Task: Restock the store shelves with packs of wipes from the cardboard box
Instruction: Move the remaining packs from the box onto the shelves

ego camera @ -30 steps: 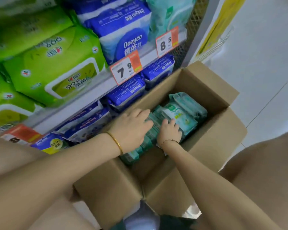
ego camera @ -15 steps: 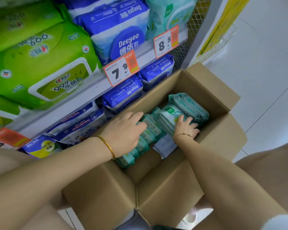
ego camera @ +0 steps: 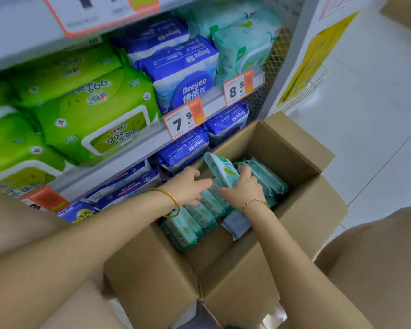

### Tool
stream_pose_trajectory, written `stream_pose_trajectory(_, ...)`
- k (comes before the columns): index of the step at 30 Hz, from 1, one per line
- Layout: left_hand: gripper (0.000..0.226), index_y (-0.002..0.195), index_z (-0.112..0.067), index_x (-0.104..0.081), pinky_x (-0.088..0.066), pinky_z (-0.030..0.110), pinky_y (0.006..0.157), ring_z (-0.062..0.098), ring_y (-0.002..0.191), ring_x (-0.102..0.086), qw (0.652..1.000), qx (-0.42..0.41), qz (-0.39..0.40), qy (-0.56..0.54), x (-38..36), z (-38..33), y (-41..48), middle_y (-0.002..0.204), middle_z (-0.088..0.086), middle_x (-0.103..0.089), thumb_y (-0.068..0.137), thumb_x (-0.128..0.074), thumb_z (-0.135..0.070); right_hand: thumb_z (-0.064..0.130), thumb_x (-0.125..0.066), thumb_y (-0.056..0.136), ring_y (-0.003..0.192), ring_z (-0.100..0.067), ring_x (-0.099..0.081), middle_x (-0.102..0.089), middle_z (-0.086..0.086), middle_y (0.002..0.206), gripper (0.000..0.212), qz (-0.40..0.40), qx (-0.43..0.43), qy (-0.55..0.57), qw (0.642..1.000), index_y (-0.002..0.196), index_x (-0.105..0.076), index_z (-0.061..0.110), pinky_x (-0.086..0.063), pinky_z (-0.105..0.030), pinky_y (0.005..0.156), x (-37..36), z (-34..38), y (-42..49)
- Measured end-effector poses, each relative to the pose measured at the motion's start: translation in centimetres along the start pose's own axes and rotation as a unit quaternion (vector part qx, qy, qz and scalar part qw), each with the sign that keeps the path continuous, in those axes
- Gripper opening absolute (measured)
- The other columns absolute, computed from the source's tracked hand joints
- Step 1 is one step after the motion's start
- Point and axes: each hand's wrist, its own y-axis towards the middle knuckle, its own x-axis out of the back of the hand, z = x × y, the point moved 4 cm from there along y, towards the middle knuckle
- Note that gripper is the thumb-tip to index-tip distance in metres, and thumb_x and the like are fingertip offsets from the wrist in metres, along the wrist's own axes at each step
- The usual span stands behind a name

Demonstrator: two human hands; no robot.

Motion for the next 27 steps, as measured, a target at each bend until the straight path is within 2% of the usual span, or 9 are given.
stream_pose_trajectory(2,0.017,0.104,-0.012,-0.05,-0.055,0.034,0.082,0.021,0.084,-0.065,0.992,-0.004,0.006,-0.129,0.4,-0.7,-1.2,0.093,0.008,-0.057,0.097,-0.046,-0.027,0.032,-0.068,0.072,0.116,-0.034,-0.045,-0.044,-0.012,0.125,0.07,0.004,0.06,0.034,0.998,0.129,-0.031,0.015,-0.04,-0.039,0.094,0.6,2.2,-2.3)
stream_pose_trajectory(5,0.026,0.113,-0.006,-0.058,-0.059,0.032,0.072,0.028,0.09,-0.068,0.973,-0.053,-0.032,-0.22,1.7,-1.1,-3.5,0.107,0.017,-0.067,0.095,-0.051,-0.024,0.031,-0.071,0.069,0.114,-0.032,-0.046,-0.043,-0.009,0.121,0.074,0.006,0.137,0.034,0.99,0.128,-0.03,0.014,-0.042,-0.038,0.091,1.5,5.2,-5.6)
stream_pose_trajectory(8,0.019,0.11,-0.006,-0.056,-0.059,0.026,0.055,0.018,0.07,-0.068,0.958,-0.085,-0.095,-0.256,3.3,-1.4,-6.6,0.097,0.013,-0.068,0.093,-0.055,-0.014,0.036,-0.077,0.067,0.122,-0.03,-0.042,-0.04,-0.009,0.129,0.089,0.009,0.222,-0.005,0.975,0.137,-0.026,0.015,-0.039,-0.039,0.1,2.6,7.8,-8.4)
stream_pose_trajectory(10,0.018,0.11,-0.012,-0.054,-0.057,0.027,0.056,0.021,0.072,-0.066,0.957,-0.101,-0.113,-0.249,4.5,-1.6,-9.0,0.095,0.012,-0.066,0.093,-0.051,-0.007,0.043,-0.079,0.067,0.124,-0.022,-0.041,-0.039,-0.006,0.132,0.094,0.054,0.261,0.002,0.964,0.14,-0.025,0.019,-0.038,-0.036,0.105,3.6,9.2,-10.0)
stream_pose_trajectory(13,0.027,0.119,-0.011,-0.053,-0.057,0.029,0.064,0.023,0.08,-0.065,0.958,-0.134,-0.133,-0.215,6.7,-2.0,-12.8,0.104,0.014,-0.064,0.093,-0.047,-0.003,0.04,-0.071,0.078,0.094,-0.011,-0.06,-0.057,0.003,0.11,0.057,0.13,0.301,0.111,0.938,0.123,-0.038,0.028,-0.056,-0.029,0.075,5.7,11.6,-12.3)
stream_pose_trajectory(15,0.018,0.106,-0.012,-0.057,-0.057,0.026,0.063,0.018,0.074,-0.064,0.954,-0.144,-0.133,-0.226,8.0,-2.1,-15.5,0.092,0.009,-0.067,0.094,-0.047,-0.005,0.036,-0.065,0.084,0.074,-0.012,-0.063,-0.064,0.001,0.093,0.029,0.144,0.33,0.133,0.923,0.107,-0.053,0.022,-0.053,-0.022,0.054,7.0,13.3,-13.7)
stream_pose_trajectory(18,0.012,0.093,-0.014,-0.062,-0.059,0.03,0.067,0.016,0.068,-0.069,0.944,-0.17,-0.135,-0.25,10.1,-2.3,-19.9,0.08,0.003,-0.072,0.093,-0.051,-0.011,0.034,-0.066,0.082,0.065,-0.014,-0.06,-0.068,-0.004,0.078,0.019,0.186,0.358,0.179,0.897,0.086,-0.061,0.016,-0.045,-0.024,0.051,8.1,15.9,-15.5)
stream_pose_trajectory(21,0.014,0.095,-0.012,-0.065,-0.06,0.029,0.061,0.014,0.064,-0.071,0.932,-0.202,-0.13,-0.27,11.9,-2.0,-24.6,0.078,0.004,-0.074,0.088,-0.054,-0.016,0.026,-0.072,0.077,0.061,-0.018,-0.061,-0.069,-0.001,0.067,0.031,0.283,0.348,0.253,0.857,0.091,-0.052,0.007,-0.047,-0.026,0.057,8.6,18.6,-18.1)
stream_pose_trajectory(27,0.028,0.094,-0.011,-0.064,-0.06,0.029,0.062,0.014,0.065,-0.071,0.905,-0.27,-0.182,-0.275,16.7,-2.4,-31.7,0.08,0.004,-0.075,0.073,-0.058,-0.028,0.025,-0.07,0.064,0.059,-0.01,-0.066,-0.071,0.001,0.071,0.021,0.346,0.408,0.286,0.795,0.077,-0.056,0.016,-0.056,-0.031,0.06,9.6,25.8,-23.2)
